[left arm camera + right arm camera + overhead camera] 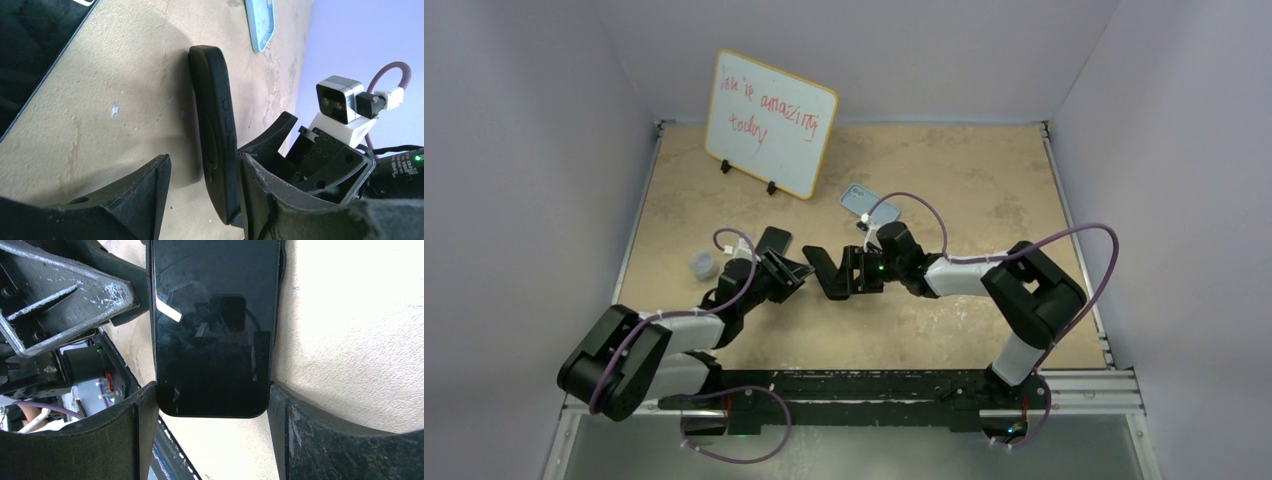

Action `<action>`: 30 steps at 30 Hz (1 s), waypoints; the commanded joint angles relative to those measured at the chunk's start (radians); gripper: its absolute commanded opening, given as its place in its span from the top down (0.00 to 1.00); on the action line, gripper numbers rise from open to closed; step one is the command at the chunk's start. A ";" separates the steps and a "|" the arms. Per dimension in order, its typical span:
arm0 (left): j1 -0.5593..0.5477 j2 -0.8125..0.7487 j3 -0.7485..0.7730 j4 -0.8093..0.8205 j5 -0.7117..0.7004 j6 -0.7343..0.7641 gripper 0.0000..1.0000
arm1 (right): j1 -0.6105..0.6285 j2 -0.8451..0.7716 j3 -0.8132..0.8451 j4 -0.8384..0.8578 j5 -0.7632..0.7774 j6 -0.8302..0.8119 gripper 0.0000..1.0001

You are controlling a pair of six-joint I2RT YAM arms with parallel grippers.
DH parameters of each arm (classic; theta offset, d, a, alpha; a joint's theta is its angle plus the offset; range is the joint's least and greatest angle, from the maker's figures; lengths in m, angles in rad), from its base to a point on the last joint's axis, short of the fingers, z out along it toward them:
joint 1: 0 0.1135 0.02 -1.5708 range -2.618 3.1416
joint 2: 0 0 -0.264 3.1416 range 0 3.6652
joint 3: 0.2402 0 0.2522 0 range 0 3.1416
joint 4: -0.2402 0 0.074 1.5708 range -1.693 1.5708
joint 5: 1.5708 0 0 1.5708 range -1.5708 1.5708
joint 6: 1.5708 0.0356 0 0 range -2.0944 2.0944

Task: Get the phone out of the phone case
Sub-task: Pick up the phone at the center of the board.

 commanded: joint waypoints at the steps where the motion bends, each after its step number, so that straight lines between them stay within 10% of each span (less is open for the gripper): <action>1: 0.005 0.045 0.045 0.150 0.005 -0.035 0.48 | -0.006 0.007 -0.001 0.025 0.017 -0.017 1.00; 12: 0.005 0.154 0.070 0.226 0.005 -0.041 0.57 | -0.006 0.011 0.007 0.024 -0.002 -0.017 1.00; 23: 0.005 0.244 0.004 0.466 0.041 -0.064 1.00 | -0.029 0.036 -0.050 0.164 -0.107 0.088 1.00; 30: 0.020 0.204 -0.048 0.525 0.043 -0.001 1.00 | -0.084 0.032 -0.102 0.270 -0.177 0.163 1.00</action>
